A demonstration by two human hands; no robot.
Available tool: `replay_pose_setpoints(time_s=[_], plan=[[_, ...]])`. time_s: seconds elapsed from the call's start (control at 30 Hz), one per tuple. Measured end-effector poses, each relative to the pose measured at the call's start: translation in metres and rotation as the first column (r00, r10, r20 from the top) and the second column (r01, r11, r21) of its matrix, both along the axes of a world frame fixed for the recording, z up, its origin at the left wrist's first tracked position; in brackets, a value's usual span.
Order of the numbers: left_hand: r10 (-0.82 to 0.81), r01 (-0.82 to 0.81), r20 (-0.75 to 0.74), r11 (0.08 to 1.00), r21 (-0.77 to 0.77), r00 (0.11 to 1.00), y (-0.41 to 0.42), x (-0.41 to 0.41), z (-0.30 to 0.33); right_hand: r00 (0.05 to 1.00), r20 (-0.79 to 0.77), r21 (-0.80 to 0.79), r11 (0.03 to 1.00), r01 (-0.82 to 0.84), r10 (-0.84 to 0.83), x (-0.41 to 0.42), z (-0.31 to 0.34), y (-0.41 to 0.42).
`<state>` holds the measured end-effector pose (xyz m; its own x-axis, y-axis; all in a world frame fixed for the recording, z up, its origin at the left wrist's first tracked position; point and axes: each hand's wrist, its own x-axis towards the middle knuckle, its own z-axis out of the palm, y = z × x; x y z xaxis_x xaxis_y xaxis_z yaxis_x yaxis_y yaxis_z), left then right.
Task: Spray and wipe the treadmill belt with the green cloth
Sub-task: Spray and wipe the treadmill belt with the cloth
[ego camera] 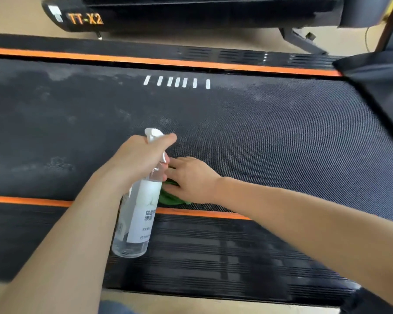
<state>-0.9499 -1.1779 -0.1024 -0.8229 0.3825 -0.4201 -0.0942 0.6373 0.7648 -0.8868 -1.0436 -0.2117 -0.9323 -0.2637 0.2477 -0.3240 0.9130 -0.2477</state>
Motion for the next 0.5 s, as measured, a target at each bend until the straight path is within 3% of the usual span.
replay_pose_setpoints(time_s=[0.13, 0.2, 0.37, 0.43, 0.5], plan=[[0.004, -0.005, 0.039, 1.0, 0.027, 0.999, 0.002, 0.001, -0.002, 0.966, 0.258, 0.016, 1.0, -0.024, 0.019, 0.053, 0.014, 0.026], [-0.009, 0.007, 0.06, 0.999, 0.035, 0.998, 0.004, 0.001, -0.003, 0.946, 0.321, 0.107, 0.991, -0.075, 0.037, 0.077, 0.025, 0.056], [-0.046, 0.044, 0.042, 0.998, 0.034, 0.998, 0.003, -0.002, -0.007, 0.937, 0.292, 0.304, 0.911, -0.281, 0.192, 0.092, 0.051, 0.107], [-0.038, 0.037, 0.046, 0.999, 0.041, 0.998, 0.006, -0.003, -0.006, 0.985, 0.138, 0.169, 0.977, -0.13, 0.107, 0.066, 0.048, 0.093], [-0.03, 0.028, 0.04, 0.999, 0.039, 0.999, 0.01, -0.005, -0.005, 0.994, 0.042, -0.075, 0.992, 0.101, -0.098, 0.031, 0.036, 0.064]])
